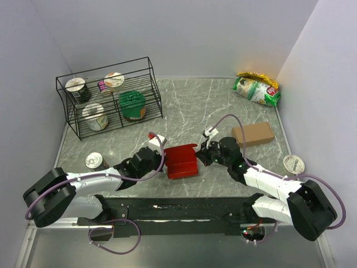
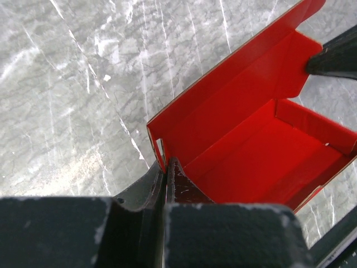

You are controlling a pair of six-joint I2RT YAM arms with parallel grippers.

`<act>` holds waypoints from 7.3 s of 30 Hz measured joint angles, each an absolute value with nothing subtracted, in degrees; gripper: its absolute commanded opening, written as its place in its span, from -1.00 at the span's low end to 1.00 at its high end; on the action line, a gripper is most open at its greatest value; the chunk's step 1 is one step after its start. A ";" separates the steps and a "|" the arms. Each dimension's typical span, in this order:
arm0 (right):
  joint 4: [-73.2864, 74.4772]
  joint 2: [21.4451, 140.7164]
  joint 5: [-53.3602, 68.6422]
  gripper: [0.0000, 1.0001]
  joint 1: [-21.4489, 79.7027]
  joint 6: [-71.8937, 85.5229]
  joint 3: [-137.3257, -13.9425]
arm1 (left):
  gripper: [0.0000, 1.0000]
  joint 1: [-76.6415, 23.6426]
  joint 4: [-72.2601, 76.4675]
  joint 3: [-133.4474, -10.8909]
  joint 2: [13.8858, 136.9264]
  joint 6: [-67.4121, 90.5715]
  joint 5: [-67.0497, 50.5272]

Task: Fold the paper box
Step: Close the paper box at the center of the board.

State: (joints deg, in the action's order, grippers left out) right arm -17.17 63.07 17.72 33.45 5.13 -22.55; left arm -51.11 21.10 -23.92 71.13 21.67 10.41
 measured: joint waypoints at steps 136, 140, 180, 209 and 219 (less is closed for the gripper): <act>-3.68 48.21 -4.36 0.60 39.42 13.82 -26.30 | -0.98 -52.62 41.23 -25.21 79.11 -2.83 8.93; -2.79 55.90 8.49 0.40 29.98 10.17 -29.19 | -0.98 -48.77 34.09 -27.79 77.65 -5.67 1.39; 5.54 68.27 14.55 0.46 25.23 -6.13 -41.15 | -0.98 -43.57 22.17 -34.52 80.20 -10.22 -10.22; 9.96 68.71 22.15 0.52 21.58 -11.22 -43.62 | -0.98 -42.65 18.55 -35.77 80.58 -11.35 -10.72; 8.88 69.08 23.64 0.11 21.47 -12.34 -42.96 | -0.98 -42.39 18.50 -35.77 80.58 -11.35 -11.55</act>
State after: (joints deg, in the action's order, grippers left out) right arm 8.88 69.08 23.64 21.47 -12.34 -42.96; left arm -42.39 18.50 -35.77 80.58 -11.35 -11.55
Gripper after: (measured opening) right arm 0.585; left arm 0.044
